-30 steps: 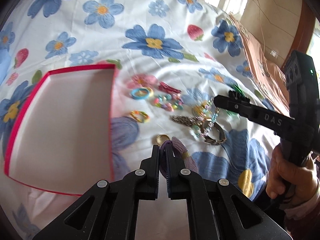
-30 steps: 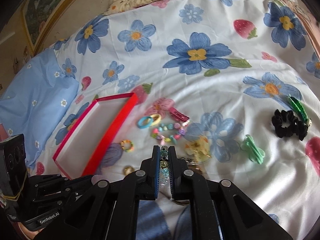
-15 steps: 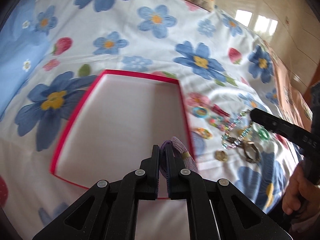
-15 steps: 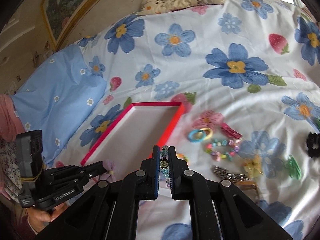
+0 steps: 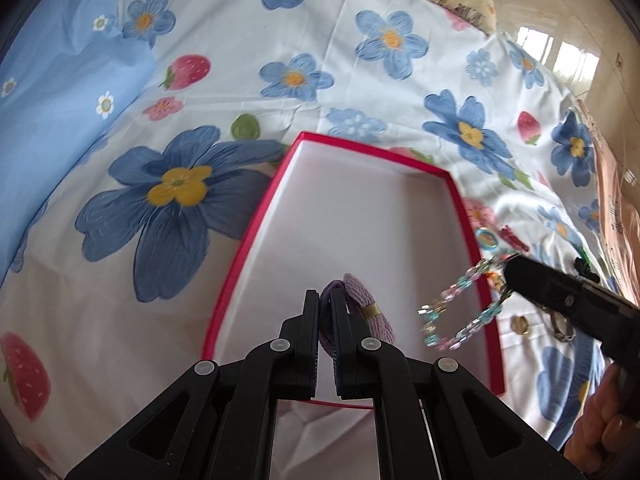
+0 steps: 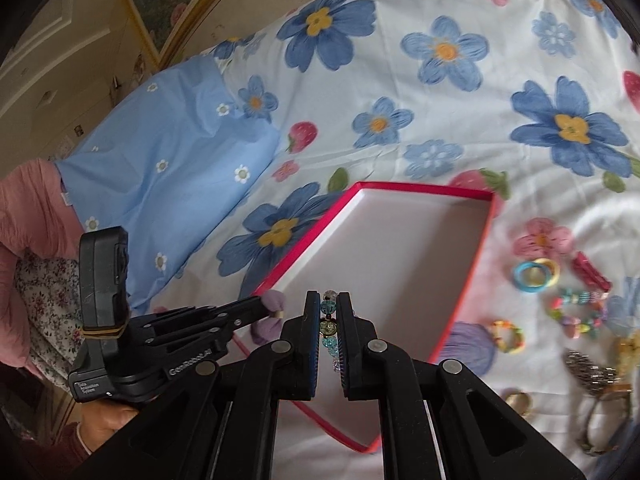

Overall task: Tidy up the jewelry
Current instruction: 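Carry both items into the red box and open both tools to release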

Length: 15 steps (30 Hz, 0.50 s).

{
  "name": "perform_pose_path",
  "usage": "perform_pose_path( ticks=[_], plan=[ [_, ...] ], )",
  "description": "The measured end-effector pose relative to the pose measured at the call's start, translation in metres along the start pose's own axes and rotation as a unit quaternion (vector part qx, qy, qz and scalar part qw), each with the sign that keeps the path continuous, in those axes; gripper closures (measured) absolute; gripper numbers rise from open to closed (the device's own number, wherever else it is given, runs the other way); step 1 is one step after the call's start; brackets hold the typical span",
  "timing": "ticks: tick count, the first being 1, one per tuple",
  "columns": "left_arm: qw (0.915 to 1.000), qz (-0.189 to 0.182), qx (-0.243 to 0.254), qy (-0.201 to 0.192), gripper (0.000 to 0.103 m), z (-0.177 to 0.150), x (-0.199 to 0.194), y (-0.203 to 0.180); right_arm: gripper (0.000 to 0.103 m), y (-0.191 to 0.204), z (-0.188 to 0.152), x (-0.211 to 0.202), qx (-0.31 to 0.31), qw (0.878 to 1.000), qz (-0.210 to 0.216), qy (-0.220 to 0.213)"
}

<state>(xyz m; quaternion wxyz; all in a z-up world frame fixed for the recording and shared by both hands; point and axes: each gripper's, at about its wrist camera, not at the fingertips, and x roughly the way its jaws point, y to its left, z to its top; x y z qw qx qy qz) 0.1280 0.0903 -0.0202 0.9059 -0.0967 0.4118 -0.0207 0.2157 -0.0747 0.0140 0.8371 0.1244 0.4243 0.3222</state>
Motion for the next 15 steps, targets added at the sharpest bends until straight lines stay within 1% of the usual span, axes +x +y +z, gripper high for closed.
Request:
perform_pose_path(
  ticks=[3,6,15],
  plan=[
    [1.0000,0.007,-0.004,0.007,0.098,0.000,0.008,0.006,0.096,0.004,-0.006,0.017,0.000,1.000,0.007,0.017],
    [0.9998,0.011,-0.006,0.015,0.098,0.000,0.017,0.011,0.096,0.002,-0.015,0.028,0.001,0.999,0.003,0.034],
    [0.9986,0.036,0.000,0.039,0.097,-0.004,0.041,0.012,0.096,-0.022,-0.037,0.045,0.017,0.996,-0.030,0.078]
  ],
)
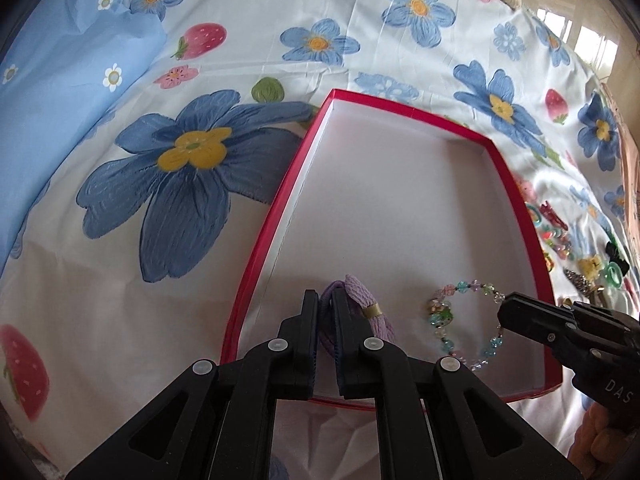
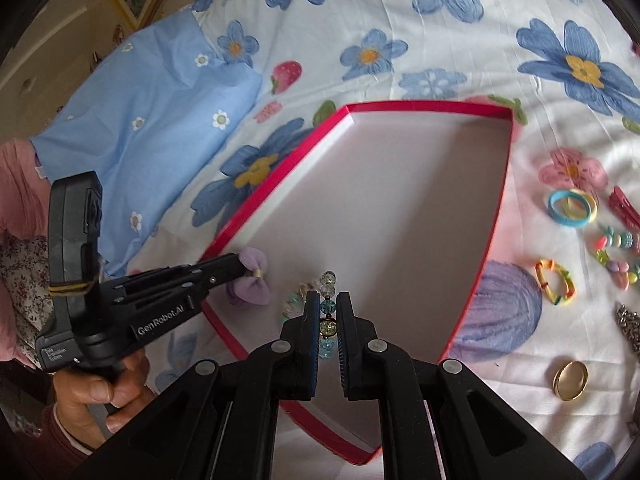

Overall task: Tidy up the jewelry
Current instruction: 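Carry both items into the red box and open both tools to release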

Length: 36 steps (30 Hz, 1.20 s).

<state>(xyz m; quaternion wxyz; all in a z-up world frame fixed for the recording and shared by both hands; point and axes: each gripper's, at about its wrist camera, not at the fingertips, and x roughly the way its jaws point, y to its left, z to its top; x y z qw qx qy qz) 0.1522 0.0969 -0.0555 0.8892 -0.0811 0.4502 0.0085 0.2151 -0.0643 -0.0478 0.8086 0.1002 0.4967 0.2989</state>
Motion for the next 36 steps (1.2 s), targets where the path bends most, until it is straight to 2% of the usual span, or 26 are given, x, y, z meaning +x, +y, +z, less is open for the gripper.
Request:
perform_pose_path(
  ticks=[3,10,15,16,17,18,20,21,22,30,36],
  plan=[
    [1.0000,0.004,0.002,0.002,0.096,0.000,0.003,-0.002,0.096,-0.002,-0.001,0.003,-0.004,1.000,-0.007,0.007],
    [0.9999,0.015,0.001,0.001,0.083,-0.001,0.003,-0.003,0.095,0.000,-0.002,0.010,-0.020,0.999,-0.019,0.022],
    [0.9998,0.020,0.002,-0.004,0.080,-0.002,-0.002,-0.004,0.090,0.002,-0.002,0.010,-0.021,0.999,-0.018,0.022],
    [0.9997,0.022,0.001,-0.006,0.075,-0.003,-0.004,-0.004,0.090,0.002,-0.002,0.010,-0.018,0.999,-0.016,0.022],
    [0.9997,0.024,-0.002,-0.009,0.066,-0.003,-0.007,-0.003,0.090,0.001,-0.002,0.009,-0.016,1.000,-0.012,0.022],
    [0.9996,0.025,-0.005,-0.012,0.063,-0.003,-0.010,-0.002,0.090,0.002,-0.002,0.009,-0.015,1.000,-0.011,0.021],
    [0.9995,0.024,-0.008,-0.018,0.053,-0.004,-0.015,-0.002,0.083,0.001,-0.002,0.006,-0.011,1.000,-0.007,0.017],
    [0.9994,0.027,-0.008,-0.021,0.051,-0.005,-0.018,-0.002,0.073,0.002,-0.002,0.003,-0.009,1.000,-0.005,0.014],
    [0.9993,0.027,-0.008,-0.023,0.051,-0.006,-0.021,-0.002,0.066,0.002,-0.002,0.001,-0.009,1.000,-0.003,0.011],
    [0.9989,0.024,-0.007,-0.041,0.047,-0.014,-0.050,-0.007,0.066,0.003,-0.007,-0.033,-0.008,1.000,-0.011,-0.024],
    [0.9988,0.007,0.005,-0.048,0.044,-0.021,-0.067,-0.023,0.066,-0.015,-0.019,-0.070,0.006,0.998,-0.044,-0.053]
  ],
)
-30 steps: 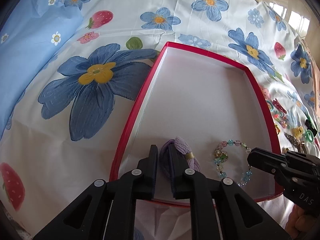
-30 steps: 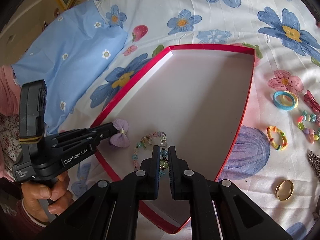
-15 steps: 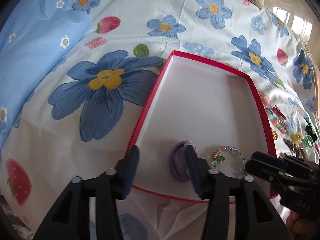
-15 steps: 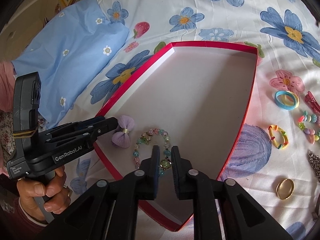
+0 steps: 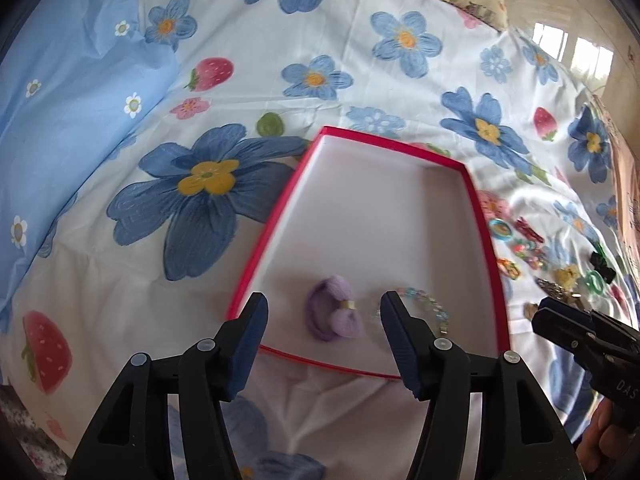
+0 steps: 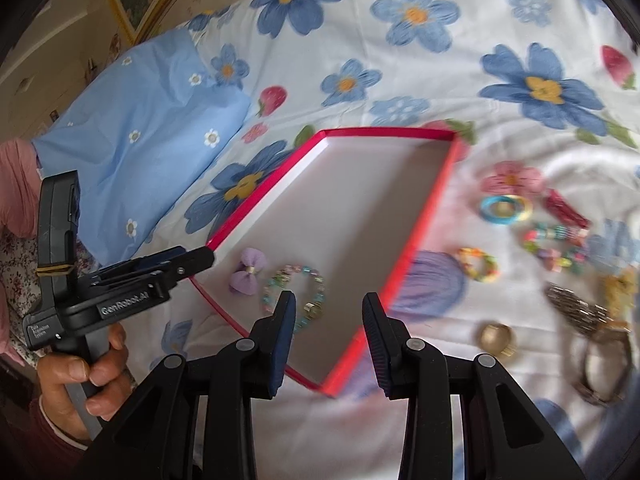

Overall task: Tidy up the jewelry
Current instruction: 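Carry both items into the red box and open both tools to release, then grasp the gold ring with the left tool while the right tool grasps the green hair clip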

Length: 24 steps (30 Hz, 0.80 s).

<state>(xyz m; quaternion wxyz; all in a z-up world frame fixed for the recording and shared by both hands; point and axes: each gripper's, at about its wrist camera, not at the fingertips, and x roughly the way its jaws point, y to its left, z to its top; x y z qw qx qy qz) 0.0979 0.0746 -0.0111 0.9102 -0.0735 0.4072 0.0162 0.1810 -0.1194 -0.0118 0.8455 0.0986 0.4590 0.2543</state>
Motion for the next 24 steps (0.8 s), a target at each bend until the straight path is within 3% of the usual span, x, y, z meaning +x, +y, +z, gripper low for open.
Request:
perform_pose_path(
  ticks=[24],
  plan=[
    [0.9910,-0.077,0.106,0.025,0.042,-0.004,0.003,-0.102,0.061,-0.112,-0.046,-0.099,0.110,0.986,-0.112,-0.052]
  ],
)
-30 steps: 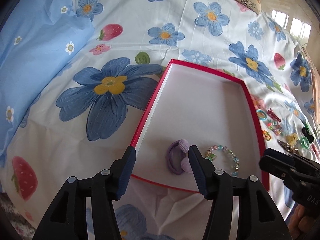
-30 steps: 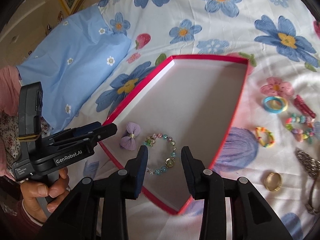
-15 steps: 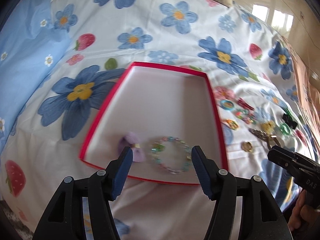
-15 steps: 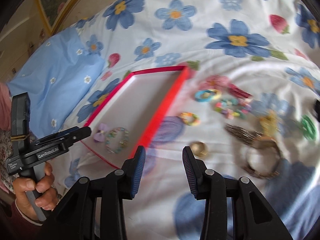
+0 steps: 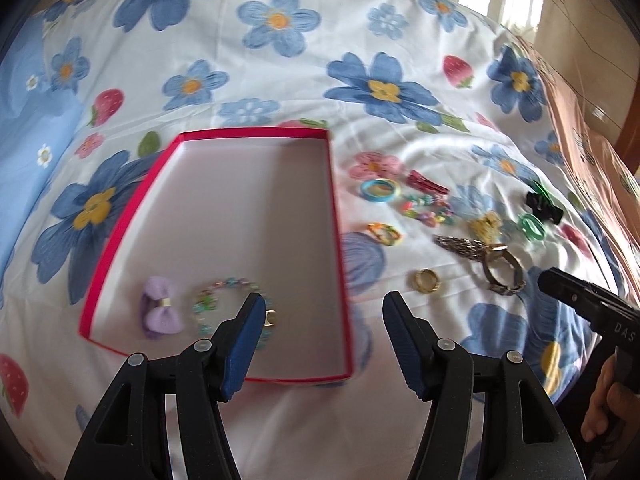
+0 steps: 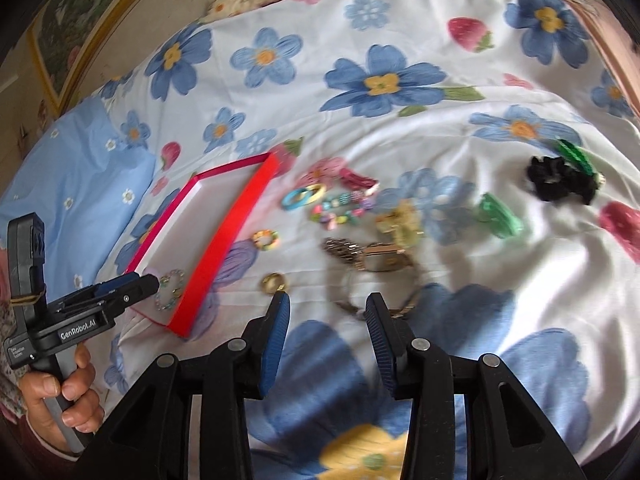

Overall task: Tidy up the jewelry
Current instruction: 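Grasp the gold ring with the left tool while the right tool grasps the green hair clip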

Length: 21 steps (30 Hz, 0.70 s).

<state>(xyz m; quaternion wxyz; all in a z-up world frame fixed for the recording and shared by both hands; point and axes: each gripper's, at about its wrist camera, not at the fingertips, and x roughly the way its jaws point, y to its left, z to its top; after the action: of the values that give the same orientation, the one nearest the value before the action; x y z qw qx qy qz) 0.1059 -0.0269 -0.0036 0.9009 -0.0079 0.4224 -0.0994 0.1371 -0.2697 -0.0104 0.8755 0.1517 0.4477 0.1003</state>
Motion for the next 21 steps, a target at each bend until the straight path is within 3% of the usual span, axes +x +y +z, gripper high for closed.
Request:
perform_pose_path(
  ticks=[13,21],
  plan=[
    [0.9978,-0.030,0.053,0.026,0.042,0.015,0.043,-0.050,0.061,-0.049,0.012,-0.013,0.019,0.998,-0.047,-0.023],
    [0.9950,-0.025,0.081,0.053,0.042,0.024,0.083,-0.069,0.061,-0.079,0.035,-0.007,0.008,0.996,-0.081,-0.027]
  ],
)
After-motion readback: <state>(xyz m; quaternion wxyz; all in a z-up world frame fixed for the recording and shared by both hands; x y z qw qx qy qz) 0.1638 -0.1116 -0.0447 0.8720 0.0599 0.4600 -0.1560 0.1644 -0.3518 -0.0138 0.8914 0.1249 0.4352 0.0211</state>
